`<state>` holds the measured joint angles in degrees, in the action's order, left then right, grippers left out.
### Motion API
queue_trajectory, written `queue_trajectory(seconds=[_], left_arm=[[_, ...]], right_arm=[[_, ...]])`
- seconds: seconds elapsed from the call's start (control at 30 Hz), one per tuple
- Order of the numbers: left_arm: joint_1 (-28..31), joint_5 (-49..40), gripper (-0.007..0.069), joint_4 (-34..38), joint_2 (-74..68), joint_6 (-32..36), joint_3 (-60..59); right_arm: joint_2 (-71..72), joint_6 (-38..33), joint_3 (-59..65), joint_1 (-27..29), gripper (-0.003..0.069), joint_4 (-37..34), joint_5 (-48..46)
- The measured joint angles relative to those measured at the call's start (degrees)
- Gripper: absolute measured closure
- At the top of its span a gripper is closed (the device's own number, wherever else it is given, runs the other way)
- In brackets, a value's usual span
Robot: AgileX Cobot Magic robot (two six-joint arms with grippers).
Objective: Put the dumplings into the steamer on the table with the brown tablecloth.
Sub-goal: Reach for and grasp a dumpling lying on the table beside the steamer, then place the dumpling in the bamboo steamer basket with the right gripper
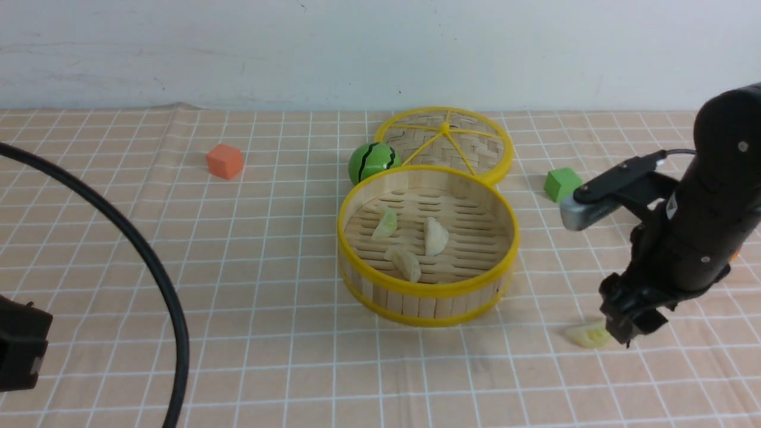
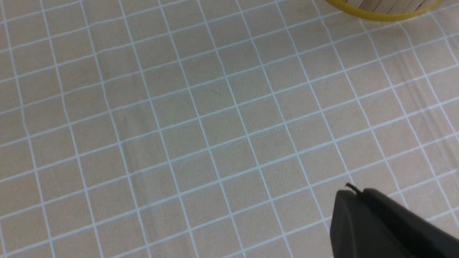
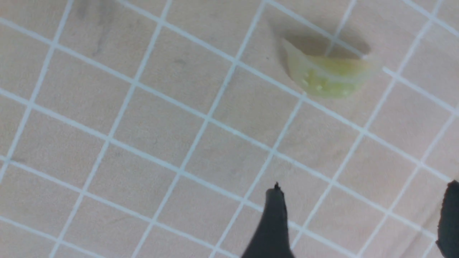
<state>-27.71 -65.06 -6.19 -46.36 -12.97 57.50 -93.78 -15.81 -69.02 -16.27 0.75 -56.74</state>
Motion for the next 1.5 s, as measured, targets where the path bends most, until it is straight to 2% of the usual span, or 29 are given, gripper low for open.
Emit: queue_trajectory(seconds=[0.07, 0.1, 0.3, 0.5, 0.63, 0.8, 0.83, 0.87, 1.0, 1.17, 1.23, 1.37, 1.5], left_arm=[[0.0, 0.0, 0.0623, 0.1, 0.0, 0.0, 0.0], [0.0, 0.0, 0.0621, 0.2, 0.0, 0.0, 0.0], [0.0, 0.0, 0.0618, 0.5, 0.0, 0.0, 0.0], [0.0, 0.0, 0.0611, 0.5, 0.0, 0.0, 0.0], [0.0, 0.0, 0.0608, 0.4, 0.0, 0.0, 0.0], [0.0, 0.1, 0.0607, 0.0, 0.0, 0.0, 0.0], [0.0, 0.2, 0.0607, -0.1, 0.0, 0.0, 0.0], [0.0, 0.3, 0.0606, -0.1, 0.0, 0.0, 0.0], [0.0, 0.5, 0.0603, -0.3, 0.0, 0.0, 0.0], [0.0, 0.5, 0.0597, -0.4, 0.0, 0.0, 0.0], [0.0, 0.6, 0.0592, -0.4, 0.0, 0.0, 0.0], [0.0, 0.9, 0.0589, -0.4, 0.0, 0.0, 0.0], [0.0, 0.9, 0.0589, -0.2, 0.0, 0.0, 0.0]], right_arm=[[-0.9, -3.2, 0.1, -0.1, 0.0093, -0.2, 1.7], [-3.0, -8.3, 0.1, -0.1, 0.0093, -0.2, 4.8], [-8.3, -15.7, 0.1, -0.1, 0.0093, 1.4, 10.7], [-14.7, -18.3, 0.1, -0.1, 0.0094, 7.3, 14.4], [-15.3, -18.2, 0.0, -0.3, 0.0122, 8.5, 14.3], [-15.3, -17.7, -0.1, -0.5, 0.0349, 8.4, 13.9], [-15.3, -17.7, -0.1, -0.5, 0.0375, 8.4, 13.8], [-15.2, -17.7, -0.1, -0.5, 0.0459, 8.2, 13.6], [-14.1, -17.6, -1.3, -0.5, 0.0452, 7.3, 10.4], [-11.8, -17.3, -9.3, -0.5, 0.0452, 2.8, 3.5], [-11.3, -14.7, -16.3, -0.5, 0.0452, -4.5, 0.5], [-13.1, -8.0, -25.3, -0.5, 0.0452, -15.2, 1.6], [-19.5, -3.0, -31.4, -0.5, 0.0452, -19.3, 6.8]])
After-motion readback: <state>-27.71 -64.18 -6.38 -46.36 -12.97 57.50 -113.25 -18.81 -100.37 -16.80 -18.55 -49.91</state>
